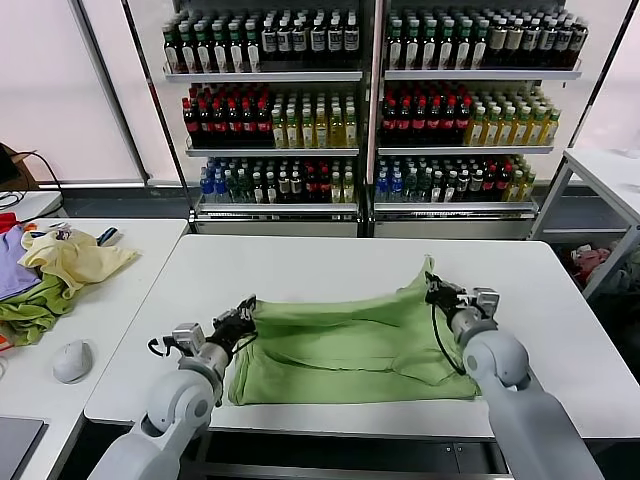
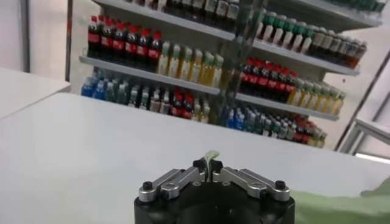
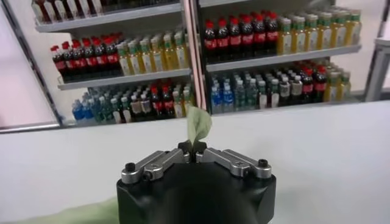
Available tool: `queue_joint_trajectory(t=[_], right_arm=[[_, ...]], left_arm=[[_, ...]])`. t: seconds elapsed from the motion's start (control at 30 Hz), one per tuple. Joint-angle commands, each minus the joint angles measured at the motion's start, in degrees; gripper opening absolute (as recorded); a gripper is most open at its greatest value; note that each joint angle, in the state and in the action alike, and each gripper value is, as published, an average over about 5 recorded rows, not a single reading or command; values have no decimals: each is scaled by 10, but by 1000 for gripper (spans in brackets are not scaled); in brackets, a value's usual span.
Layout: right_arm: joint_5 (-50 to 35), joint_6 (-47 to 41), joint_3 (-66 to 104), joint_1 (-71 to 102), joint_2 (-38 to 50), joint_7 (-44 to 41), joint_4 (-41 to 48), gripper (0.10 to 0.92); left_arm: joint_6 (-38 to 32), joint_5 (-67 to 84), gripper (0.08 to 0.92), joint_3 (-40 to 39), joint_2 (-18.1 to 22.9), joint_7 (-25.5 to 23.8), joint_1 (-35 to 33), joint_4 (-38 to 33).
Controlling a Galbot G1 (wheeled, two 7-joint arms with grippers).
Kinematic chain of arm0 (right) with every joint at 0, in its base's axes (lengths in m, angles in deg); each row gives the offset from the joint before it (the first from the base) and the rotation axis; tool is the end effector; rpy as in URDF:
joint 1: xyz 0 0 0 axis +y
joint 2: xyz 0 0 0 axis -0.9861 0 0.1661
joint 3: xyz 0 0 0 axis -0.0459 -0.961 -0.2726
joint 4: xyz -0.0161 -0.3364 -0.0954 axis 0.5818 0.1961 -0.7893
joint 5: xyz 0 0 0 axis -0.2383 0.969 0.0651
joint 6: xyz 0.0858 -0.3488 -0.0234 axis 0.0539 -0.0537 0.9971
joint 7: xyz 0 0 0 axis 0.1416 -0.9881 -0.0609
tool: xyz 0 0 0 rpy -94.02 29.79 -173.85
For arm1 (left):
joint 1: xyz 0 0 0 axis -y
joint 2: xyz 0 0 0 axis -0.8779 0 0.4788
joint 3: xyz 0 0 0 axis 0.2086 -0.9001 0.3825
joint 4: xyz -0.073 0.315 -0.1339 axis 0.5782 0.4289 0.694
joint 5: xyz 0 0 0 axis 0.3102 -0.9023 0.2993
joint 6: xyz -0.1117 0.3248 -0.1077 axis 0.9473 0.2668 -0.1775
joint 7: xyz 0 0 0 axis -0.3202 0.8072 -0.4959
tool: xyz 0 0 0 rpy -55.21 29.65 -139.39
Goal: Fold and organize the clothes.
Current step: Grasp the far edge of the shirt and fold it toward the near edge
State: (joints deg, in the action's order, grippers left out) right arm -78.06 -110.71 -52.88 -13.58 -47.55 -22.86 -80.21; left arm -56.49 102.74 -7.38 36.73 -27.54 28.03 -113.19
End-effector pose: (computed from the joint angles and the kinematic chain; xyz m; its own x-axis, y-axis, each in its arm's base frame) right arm 0.3690 -0.0821 -0.2517 -0.9450 -0.1180 0.3051 -0.0785 0.9872 0.1385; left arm 0.3278 0.0240 -0.2757 -0.9184 0.2235 0.3264 0.1443 0.9575 -0.2495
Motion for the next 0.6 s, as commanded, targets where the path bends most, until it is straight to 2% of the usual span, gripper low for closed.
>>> queue_joint_trajectory(t=[0.03,0.6], right_arm=[[8,-15,71,134,7,13,-111,121],[80,-45,45,148,-26,37,-108,133]], left_arm=[[8,-27,101,7,-10,-11,-63,-39],[21,-86,107,7,-7,-16,-76,-30]])
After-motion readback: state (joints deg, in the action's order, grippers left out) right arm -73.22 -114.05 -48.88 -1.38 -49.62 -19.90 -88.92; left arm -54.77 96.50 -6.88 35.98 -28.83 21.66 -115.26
